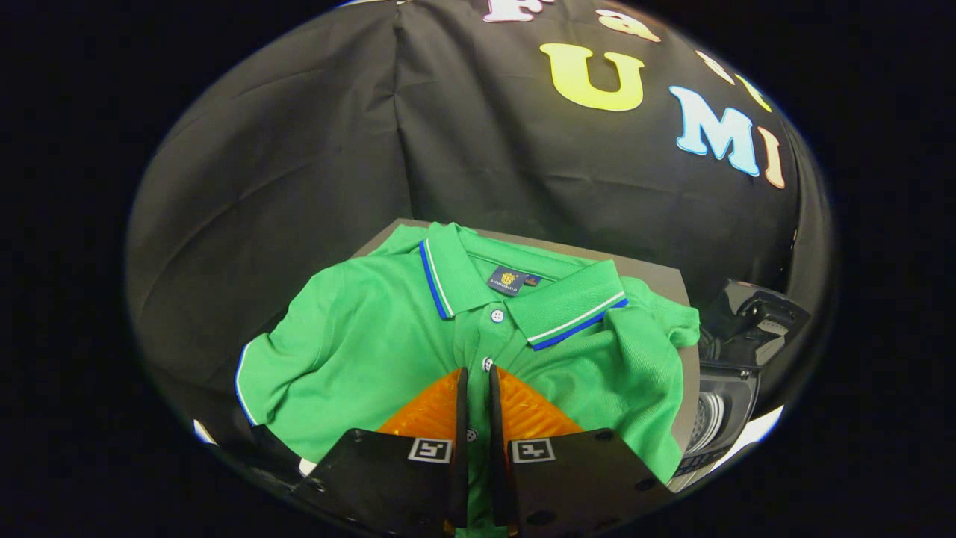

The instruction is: Put the clothes into the washing machine and then close the washing machine lid.

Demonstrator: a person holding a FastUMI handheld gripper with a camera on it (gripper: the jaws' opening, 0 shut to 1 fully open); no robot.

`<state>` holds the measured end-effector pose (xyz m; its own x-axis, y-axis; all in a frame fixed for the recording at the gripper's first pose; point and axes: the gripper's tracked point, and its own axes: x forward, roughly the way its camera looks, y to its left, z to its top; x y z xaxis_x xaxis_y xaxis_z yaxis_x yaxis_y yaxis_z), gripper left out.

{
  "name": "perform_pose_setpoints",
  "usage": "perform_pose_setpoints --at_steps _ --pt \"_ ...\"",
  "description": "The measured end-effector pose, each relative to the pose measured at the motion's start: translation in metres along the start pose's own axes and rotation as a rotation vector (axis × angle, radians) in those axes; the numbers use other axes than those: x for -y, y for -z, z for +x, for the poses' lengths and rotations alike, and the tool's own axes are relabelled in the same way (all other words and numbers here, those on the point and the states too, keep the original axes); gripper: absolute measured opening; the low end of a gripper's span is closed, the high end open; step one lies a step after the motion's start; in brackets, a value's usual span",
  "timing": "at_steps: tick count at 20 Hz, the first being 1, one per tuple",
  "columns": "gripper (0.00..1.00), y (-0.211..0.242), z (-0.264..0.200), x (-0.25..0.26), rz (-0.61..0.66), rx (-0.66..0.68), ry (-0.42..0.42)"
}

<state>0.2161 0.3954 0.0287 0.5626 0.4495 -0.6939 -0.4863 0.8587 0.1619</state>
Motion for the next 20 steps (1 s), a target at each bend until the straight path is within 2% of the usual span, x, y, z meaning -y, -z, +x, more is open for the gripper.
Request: perform_pose_setpoints --at_steps 2,13,20 --pt "0.02 0.0 0.001 0.003 -0.003 0.011 -0.013" --pt "0.02 -0.021 -0.025 -0.001 -0.007 0.1 -0.034" --pt "0.01 -0.073 -0.075 0.01 0.038 0.238 -0.066"
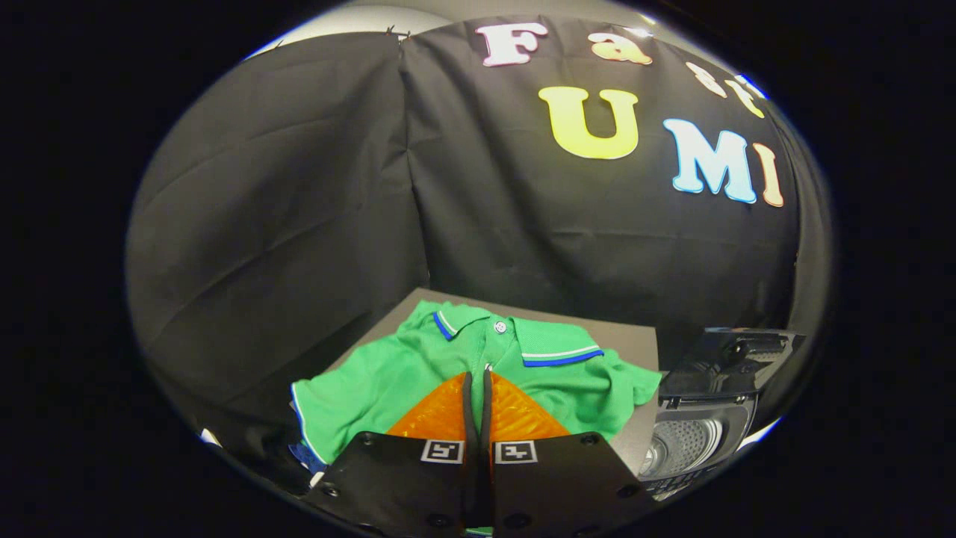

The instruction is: Put the clothes into the washing machine and then close the washing machine lid.

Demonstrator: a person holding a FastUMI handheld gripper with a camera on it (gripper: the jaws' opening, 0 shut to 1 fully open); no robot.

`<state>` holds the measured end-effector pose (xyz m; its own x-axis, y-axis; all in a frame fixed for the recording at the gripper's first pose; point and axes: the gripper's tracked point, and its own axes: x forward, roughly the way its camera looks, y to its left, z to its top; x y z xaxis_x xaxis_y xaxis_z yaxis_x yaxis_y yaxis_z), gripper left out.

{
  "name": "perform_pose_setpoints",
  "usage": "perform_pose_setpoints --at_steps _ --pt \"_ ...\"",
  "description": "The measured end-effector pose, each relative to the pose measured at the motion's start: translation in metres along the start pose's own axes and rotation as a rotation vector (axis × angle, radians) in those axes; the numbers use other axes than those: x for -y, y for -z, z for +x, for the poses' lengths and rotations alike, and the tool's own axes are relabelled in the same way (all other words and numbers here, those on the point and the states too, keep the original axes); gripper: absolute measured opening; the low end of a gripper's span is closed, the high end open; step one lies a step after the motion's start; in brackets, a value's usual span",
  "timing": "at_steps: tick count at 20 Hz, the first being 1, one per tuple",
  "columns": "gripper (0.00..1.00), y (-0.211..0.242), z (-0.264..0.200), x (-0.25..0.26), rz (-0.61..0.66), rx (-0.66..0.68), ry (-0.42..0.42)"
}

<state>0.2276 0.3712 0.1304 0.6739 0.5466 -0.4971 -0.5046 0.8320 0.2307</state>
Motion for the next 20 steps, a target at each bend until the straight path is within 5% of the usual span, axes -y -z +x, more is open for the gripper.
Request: perform_pose_setpoints --at_steps 10,20 --pt "0.02 -0.048 -0.05 0.041 0.008 0.151 0.016" --pt "0.01 -0.056 -0.083 0.163 0.026 0.191 0.102"
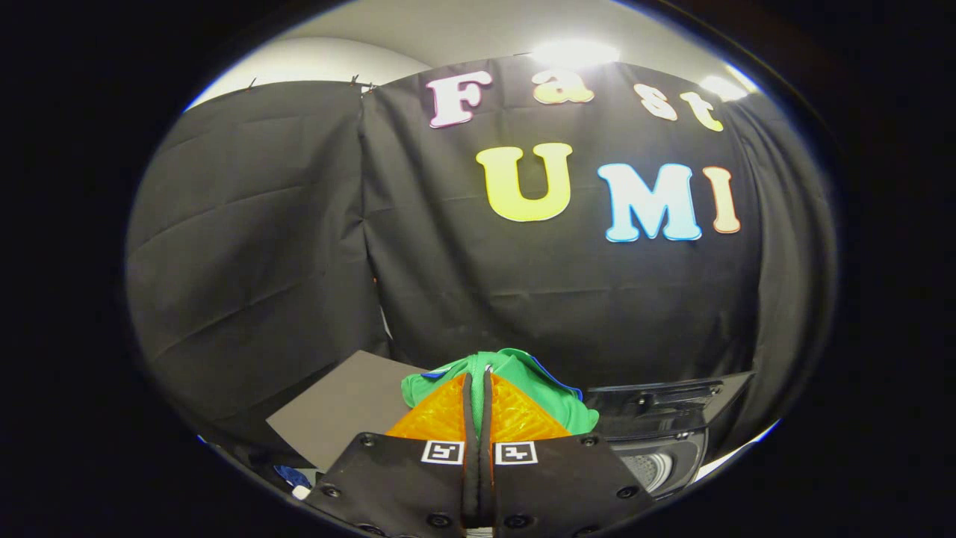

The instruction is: Put the clothes into the washing machine and then close the washing machine lid.

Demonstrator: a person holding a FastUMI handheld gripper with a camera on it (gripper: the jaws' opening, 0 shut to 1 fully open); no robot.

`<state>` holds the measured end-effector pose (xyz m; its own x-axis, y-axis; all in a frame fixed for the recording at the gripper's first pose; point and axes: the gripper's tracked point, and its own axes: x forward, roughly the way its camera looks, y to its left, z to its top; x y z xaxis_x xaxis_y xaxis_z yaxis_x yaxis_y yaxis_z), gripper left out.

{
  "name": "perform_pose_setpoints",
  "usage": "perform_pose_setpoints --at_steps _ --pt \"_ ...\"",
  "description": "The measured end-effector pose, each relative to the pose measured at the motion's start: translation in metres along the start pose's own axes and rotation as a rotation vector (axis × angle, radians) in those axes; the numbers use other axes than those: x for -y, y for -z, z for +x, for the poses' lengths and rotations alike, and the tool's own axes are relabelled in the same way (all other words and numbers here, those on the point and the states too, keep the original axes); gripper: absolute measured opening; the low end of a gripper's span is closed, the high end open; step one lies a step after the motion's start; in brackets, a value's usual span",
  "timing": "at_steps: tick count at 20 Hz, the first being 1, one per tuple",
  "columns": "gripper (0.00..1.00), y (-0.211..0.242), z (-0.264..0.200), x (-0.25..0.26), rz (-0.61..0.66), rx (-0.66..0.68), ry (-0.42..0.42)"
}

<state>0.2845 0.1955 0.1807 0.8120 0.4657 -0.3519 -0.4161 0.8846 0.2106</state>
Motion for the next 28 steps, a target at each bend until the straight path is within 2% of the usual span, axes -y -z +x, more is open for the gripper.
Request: perform_pose_setpoints --at_steps 7,13,20,28 --pt "0.02 0.011 -0.026 0.114 0.042 0.005 0.117" --pt "0.01 0.034 -0.041 0.188 0.07 -0.011 0.211" --pt "0.01 0.072 -0.04 0.233 0.1 -0.072 0.261" --pt "0.01 0.141 -0.016 0.253 0.105 -0.193 0.256"
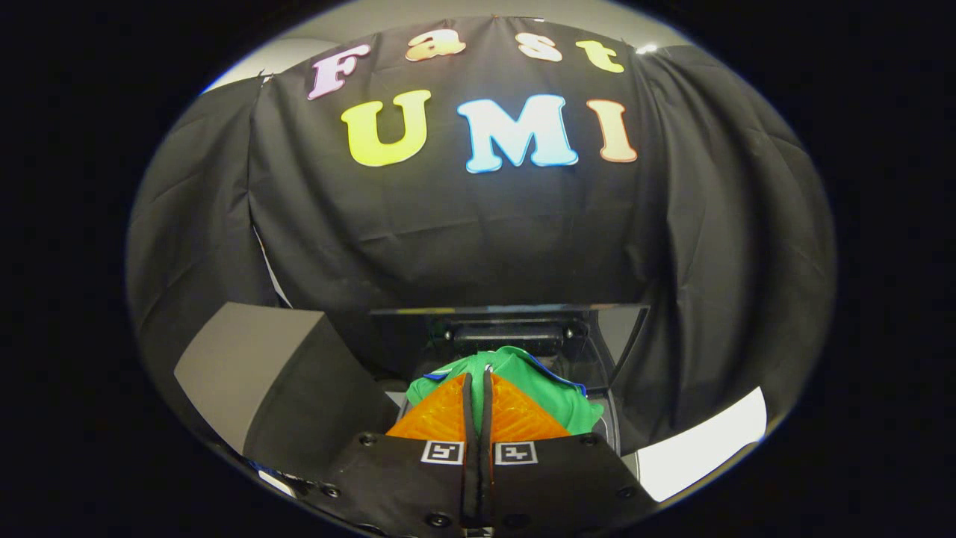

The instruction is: Put the clothes into the washing machine and then close the washing machine lid.

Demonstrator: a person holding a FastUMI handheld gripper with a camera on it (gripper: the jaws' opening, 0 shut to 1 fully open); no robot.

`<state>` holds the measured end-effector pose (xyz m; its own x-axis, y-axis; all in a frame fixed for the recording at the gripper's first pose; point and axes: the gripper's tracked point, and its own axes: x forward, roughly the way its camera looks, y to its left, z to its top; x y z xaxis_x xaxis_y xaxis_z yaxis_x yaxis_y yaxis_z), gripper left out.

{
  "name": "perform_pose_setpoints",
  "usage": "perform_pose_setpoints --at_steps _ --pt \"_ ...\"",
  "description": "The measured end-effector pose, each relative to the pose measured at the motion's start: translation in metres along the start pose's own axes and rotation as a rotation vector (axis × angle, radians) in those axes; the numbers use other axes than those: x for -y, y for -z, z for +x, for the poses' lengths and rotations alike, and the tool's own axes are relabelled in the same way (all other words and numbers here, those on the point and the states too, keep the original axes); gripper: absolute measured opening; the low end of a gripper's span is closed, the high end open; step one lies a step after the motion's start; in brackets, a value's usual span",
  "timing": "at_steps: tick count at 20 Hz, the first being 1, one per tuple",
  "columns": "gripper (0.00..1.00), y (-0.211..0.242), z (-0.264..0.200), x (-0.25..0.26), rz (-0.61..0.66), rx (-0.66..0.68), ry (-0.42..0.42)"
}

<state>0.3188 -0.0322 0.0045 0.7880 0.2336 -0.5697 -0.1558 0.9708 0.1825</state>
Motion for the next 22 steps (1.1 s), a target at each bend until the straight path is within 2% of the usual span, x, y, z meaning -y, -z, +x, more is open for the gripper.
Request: perform_pose_setpoints --at_steps 22 --pt "0.02 0.156 0.122 0.043 -0.001 -0.243 0.032"
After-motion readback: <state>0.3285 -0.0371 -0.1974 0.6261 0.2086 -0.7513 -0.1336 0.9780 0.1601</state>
